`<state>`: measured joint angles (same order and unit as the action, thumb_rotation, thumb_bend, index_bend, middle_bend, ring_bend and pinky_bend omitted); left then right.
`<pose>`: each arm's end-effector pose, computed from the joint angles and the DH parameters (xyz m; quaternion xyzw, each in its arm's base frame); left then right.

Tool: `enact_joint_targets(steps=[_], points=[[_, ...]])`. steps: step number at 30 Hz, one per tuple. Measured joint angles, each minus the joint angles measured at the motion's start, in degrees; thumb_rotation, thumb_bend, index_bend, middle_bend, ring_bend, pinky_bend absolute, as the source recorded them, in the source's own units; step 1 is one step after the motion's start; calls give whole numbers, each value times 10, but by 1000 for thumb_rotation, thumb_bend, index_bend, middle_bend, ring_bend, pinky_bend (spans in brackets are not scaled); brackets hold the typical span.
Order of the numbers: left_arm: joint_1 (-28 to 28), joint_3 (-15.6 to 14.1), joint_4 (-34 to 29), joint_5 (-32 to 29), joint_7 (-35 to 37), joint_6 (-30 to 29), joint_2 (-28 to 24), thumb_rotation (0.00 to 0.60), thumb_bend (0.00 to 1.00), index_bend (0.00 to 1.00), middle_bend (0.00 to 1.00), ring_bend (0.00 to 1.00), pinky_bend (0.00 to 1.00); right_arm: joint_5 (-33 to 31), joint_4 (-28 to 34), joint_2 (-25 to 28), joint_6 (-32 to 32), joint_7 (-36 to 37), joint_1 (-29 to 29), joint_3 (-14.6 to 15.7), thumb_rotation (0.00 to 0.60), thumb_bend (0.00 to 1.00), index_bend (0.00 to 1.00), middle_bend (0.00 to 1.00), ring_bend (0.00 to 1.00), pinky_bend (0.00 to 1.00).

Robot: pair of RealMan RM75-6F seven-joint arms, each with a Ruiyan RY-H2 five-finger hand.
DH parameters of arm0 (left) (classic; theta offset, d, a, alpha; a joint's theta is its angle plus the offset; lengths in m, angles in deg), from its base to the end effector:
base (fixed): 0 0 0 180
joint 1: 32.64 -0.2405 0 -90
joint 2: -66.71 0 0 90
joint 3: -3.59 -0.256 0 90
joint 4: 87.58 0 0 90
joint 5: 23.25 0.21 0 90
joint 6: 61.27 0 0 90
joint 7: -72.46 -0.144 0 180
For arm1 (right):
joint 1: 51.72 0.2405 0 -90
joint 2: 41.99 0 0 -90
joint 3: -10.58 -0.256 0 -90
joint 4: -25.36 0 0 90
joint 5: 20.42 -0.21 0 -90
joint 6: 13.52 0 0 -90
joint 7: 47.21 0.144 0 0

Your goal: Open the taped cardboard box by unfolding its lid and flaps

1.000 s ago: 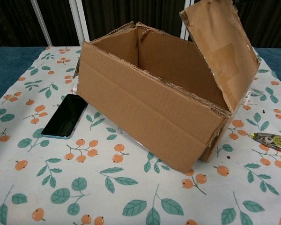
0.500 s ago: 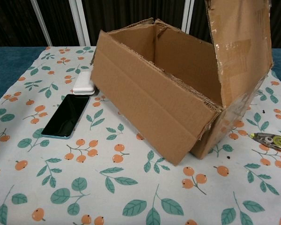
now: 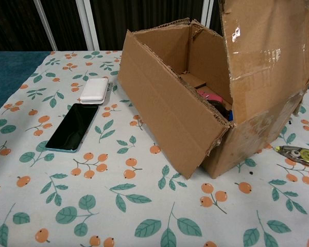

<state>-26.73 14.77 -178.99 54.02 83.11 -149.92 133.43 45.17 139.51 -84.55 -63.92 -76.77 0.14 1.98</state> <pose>-0.3115 0.2125 0.1842 -0.4619 -0.4117 -0.4991 0.6067 -0.0851 -0.3413 0.1824 0.8212 -0.1315 0.2860 0.4760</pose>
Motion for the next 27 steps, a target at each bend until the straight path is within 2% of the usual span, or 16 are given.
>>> enact_joint_targets(steps=[8, 27], points=[[-1, -2, 0, 6, -4, -2, 1, 600, 95, 0, 0, 0, 28, 5, 25, 27, -9, 5, -19, -2, 600, 1000, 479, 222, 141, 244], [-2, -4, 1, 14, -7, -4, 4, 600, 95, 0, 0, 0, 28, 71, 81, 106, -32, 42, -81, -5, 600, 1000, 499, 223, 141, 244]])
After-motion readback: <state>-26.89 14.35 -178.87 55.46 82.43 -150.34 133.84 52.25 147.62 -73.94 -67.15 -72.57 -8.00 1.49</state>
